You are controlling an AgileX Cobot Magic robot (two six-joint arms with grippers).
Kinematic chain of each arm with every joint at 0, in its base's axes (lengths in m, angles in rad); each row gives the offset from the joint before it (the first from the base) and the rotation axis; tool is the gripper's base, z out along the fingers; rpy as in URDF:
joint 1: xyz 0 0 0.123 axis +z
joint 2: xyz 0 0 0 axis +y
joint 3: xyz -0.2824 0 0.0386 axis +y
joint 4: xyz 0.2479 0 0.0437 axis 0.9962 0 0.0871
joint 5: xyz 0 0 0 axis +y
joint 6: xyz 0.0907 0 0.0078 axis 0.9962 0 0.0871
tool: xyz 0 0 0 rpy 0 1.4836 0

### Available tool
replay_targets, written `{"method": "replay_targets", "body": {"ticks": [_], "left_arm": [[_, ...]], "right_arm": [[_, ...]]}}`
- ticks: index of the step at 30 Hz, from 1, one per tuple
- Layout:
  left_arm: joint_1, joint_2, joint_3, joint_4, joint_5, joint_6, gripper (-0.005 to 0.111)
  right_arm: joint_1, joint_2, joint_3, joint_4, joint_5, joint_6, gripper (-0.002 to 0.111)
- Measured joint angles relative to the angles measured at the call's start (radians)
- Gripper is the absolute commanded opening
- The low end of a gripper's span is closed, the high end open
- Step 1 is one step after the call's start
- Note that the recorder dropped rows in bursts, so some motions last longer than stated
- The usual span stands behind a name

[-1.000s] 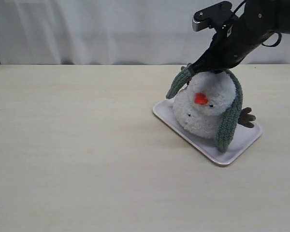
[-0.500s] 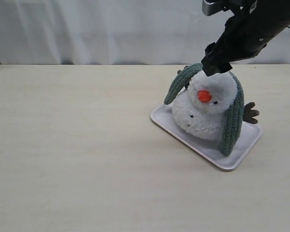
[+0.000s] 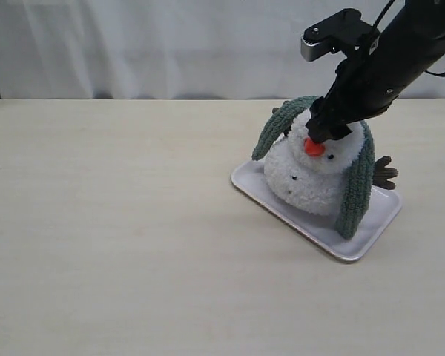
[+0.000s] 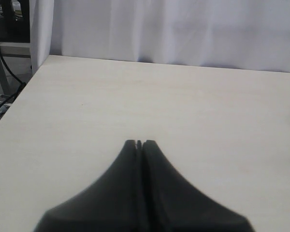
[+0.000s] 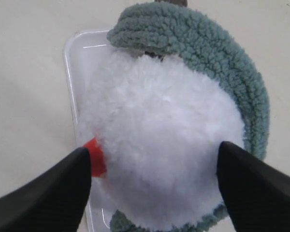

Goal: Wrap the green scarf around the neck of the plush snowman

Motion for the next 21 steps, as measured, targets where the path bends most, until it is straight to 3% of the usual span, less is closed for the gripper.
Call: {"method": "replay_targets", "body": {"ticks": [8,11,17,21], "left_arm": [[0.000,0.000,0.000,0.000,0.000,0.000,0.000],[0.000,0.000,0.000,0.000,0.000,0.000,0.000],[0.000,0.000,0.000,0.000,0.000,0.000,0.000],[0.000,0.000,0.000,0.000,0.000,0.000,0.000]], "right_arm": [[0.000,0.044,0.000,-0.006,-0.024,0.000,0.066],[0.000,0.044,0.000,-0.006,-0.027,0.000,0.051],[0.000,0.046,0.000,-0.006,-0.027,-0.026,0.005],[0.000,0.047,0.000,0.035,-0.016,-0.093,0.004]]}}
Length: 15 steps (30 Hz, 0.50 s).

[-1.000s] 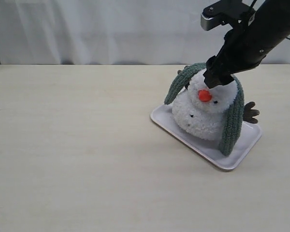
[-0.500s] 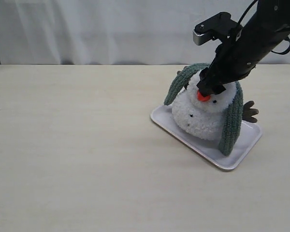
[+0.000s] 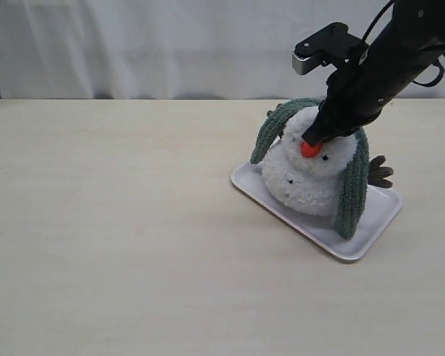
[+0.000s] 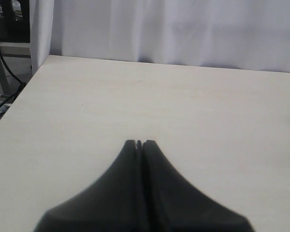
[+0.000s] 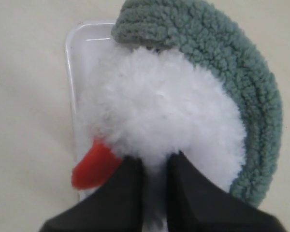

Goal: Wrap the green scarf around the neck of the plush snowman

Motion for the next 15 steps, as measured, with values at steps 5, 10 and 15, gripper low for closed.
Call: {"method": "replay_targets", "body": {"ticks": [5,10,15], "left_arm": [[0.000,0.000,0.000,0.000,0.000,0.000,0.000],[0.000,0.000,0.000,0.000,0.000,0.000,0.000],[0.000,0.000,0.000,0.000,0.000,0.000,0.000]], "right_arm": [[0.000,0.000,0.000,0.146,0.036,-0.234,0.004],[0.000,0.004,0.000,0.239,0.051,-0.459,0.004],[0.000,0.004,0.000,0.257,0.081,-0.707,0.004]]}}
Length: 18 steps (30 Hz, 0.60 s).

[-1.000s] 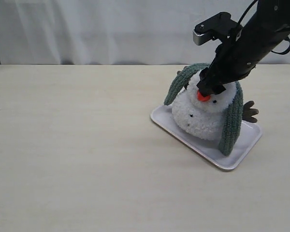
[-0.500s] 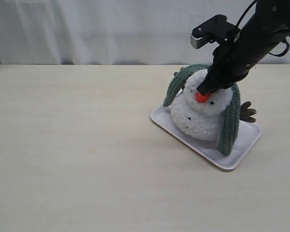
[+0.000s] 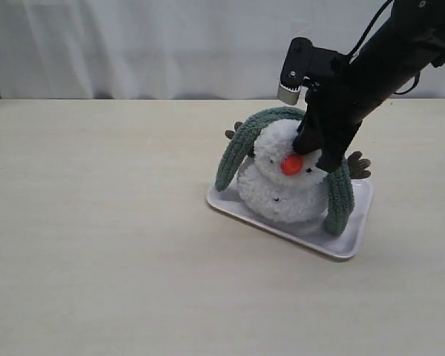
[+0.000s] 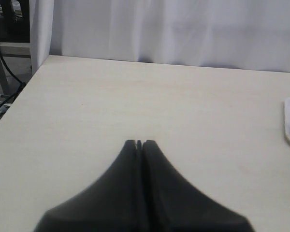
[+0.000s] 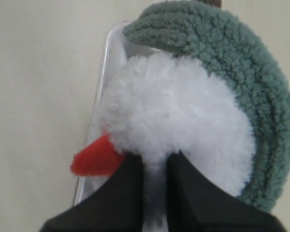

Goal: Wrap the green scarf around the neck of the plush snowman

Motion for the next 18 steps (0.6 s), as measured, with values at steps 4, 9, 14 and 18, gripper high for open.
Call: {"method": "replay_targets", "body": {"ticks": [4,9,14,18], "left_arm": [[0.000,0.000,0.000,0.000,0.000,0.000,0.000],[0.000,0.000,0.000,0.000,0.000,0.000,0.000],[0.000,0.000,0.000,0.000,0.000,0.000,0.000],[0.000,0.000,0.000,0.000,0.000,0.000,0.000]], "right_arm": [[0.000,0.000,0.000,0.033,0.043,-0.250,0.004],[0.000,0.000,0.000,0.059,0.047,-0.451,0.004],[0.000,0.000,0.000,0.059,0.037,-0.481,0.009],[0.000,0.000,0.000,0.059,-0.011,-0.443,0.037]]}}
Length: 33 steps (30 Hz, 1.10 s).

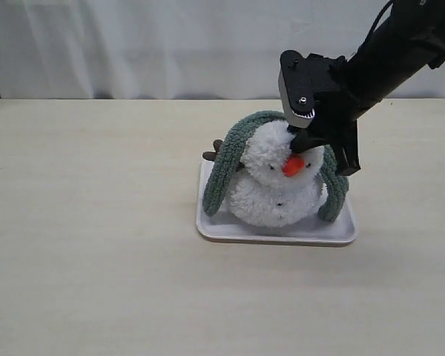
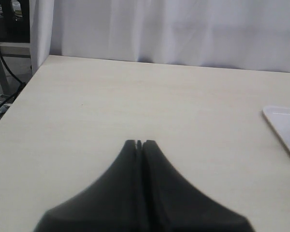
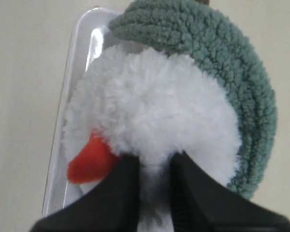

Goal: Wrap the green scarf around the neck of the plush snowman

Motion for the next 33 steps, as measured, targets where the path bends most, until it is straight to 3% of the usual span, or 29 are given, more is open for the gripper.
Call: {"method": "replay_targets", "body": {"ticks": [1,4,21,24,25,26,30,32,33], "left_arm": [[0.000,0.000,0.000,0.000,0.000,0.000,0.000],[0.000,0.000,0.000,0.000,0.000,0.000,0.000],[0.000,0.000,0.000,0.000,0.000,0.000,0.000],[0.000,0.000,0.000,0.000,0.000,0.000,0.000],[0.000,0.000,0.000,0.000,0.000,0.000,0.000],[0.000,0.000,0.000,0.000,0.000,0.000,0.000],[0.000,0.000,0.000,0.000,0.000,0.000,0.000],[0.000,0.000,0.000,0.000,0.000,0.000,0.000],[0.000,0.000,0.000,0.000,0.000,0.000,0.000]], "right_arm": [[0.000,0.000,0.000,0.000,-0.010,0.013,0.049],[0.000,0.000,0.000,0.000,-0.027,0.055,0.064],[0.000,-0.155,0.001,0.046,-0.025,0.175,0.064],[0.000,-0.184,0.001,0.115,-0.025,0.272,0.047],[0.000,-0.191,0.001,0.151,-0.025,0.300,0.035],[0.000,-0.198,0.001,0.187,-0.025,0.334,0.008],[0.005,-0.239,-0.033,0.304,-0.031,0.477,0.004],[0.047,-0.243,-0.040,0.263,-0.087,0.588,0.004],[0.104,-0.239,-0.042,0.155,-0.149,0.692,0.004]]}}
